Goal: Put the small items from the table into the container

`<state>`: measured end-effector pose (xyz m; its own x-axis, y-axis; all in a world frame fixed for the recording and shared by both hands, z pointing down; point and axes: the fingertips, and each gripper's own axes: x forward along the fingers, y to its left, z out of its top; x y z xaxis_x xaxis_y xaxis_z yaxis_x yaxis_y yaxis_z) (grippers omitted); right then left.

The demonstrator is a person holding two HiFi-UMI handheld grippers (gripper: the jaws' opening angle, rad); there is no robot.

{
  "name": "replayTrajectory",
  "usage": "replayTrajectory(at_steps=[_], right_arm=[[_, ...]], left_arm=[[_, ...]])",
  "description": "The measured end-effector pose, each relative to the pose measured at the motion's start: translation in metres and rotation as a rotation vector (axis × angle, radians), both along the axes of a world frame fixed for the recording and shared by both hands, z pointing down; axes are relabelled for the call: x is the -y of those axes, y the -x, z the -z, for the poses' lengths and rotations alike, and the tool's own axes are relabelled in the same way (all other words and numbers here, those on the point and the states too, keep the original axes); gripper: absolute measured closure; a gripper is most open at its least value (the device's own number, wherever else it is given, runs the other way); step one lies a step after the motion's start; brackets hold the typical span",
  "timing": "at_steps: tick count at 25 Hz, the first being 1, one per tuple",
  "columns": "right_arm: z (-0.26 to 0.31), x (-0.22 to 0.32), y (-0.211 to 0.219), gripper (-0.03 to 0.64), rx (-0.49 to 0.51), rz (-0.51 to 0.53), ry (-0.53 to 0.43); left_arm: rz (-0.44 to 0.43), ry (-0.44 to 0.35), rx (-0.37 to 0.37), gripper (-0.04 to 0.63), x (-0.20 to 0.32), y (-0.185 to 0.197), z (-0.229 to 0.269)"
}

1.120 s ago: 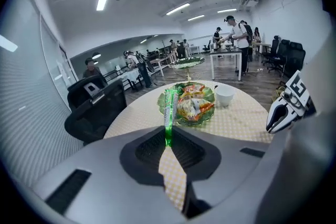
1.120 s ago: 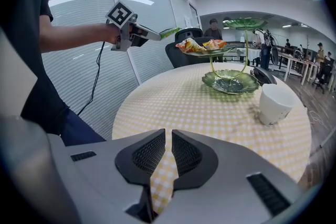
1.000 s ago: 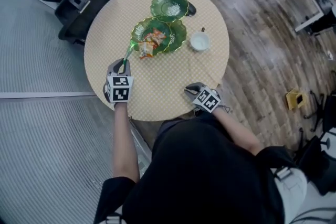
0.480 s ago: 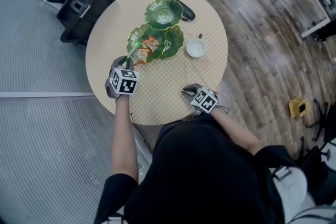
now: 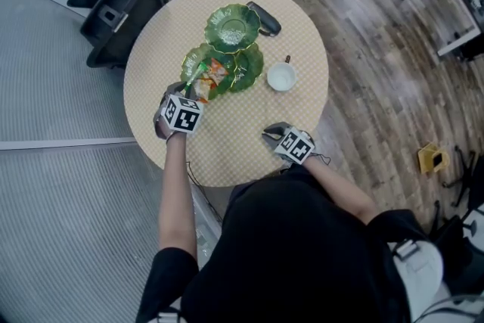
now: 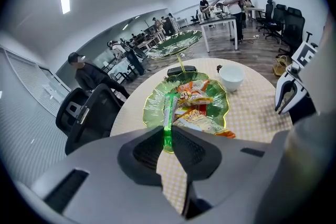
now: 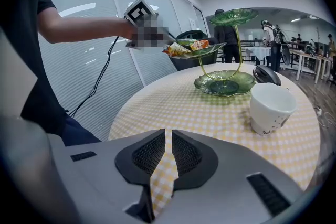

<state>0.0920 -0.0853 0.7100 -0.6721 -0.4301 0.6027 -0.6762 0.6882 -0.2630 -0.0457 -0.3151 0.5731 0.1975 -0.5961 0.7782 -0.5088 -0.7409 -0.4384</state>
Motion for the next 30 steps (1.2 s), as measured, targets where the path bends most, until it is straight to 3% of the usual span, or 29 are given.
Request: replayTrajectory(at_steps=[5,10,16,19,23,25,30], right_arm=[[-0.002,0.006,-0.008,0.561,-0.002,0.006,0.007],[-0.001,0.01,-0.007,0.561,0.003,0.025,0.007],[-0.001,0.008,-0.005,0.561,-0.003,0.066,0.0],[0.003,0.008,-0.006,0.561,-0.005,0.079,-0.009],[0.005,0.007,-0.008,0.561,-0.008,0.09,-0.015],[0.006,0.006,-0.007,0.561,-0.01,0.1,-0.019],[0.01,0.003,-0.003,0.561,-0.011,0.129,-0.027]], left_arm=[[0.014,-0.014,-0.025,0.491,0.008,-0.005,0.006],[0.065,-0.023,-0.147,0.465,0.006,-0.008,0.02],[0.215,-0.109,-0.498,0.462,-0.001,-0.005,0.064],[0.277,-0.132,-0.637,0.467,-0.013,0.005,0.077],[0.34,-0.115,-0.798,0.588,-0.04,0.016,0.075],[0.361,-0.096,-0.829,0.592,-0.057,0.02,0.066],[0.452,-0.059,-0.816,0.592,-0.1,0.038,0.035]])
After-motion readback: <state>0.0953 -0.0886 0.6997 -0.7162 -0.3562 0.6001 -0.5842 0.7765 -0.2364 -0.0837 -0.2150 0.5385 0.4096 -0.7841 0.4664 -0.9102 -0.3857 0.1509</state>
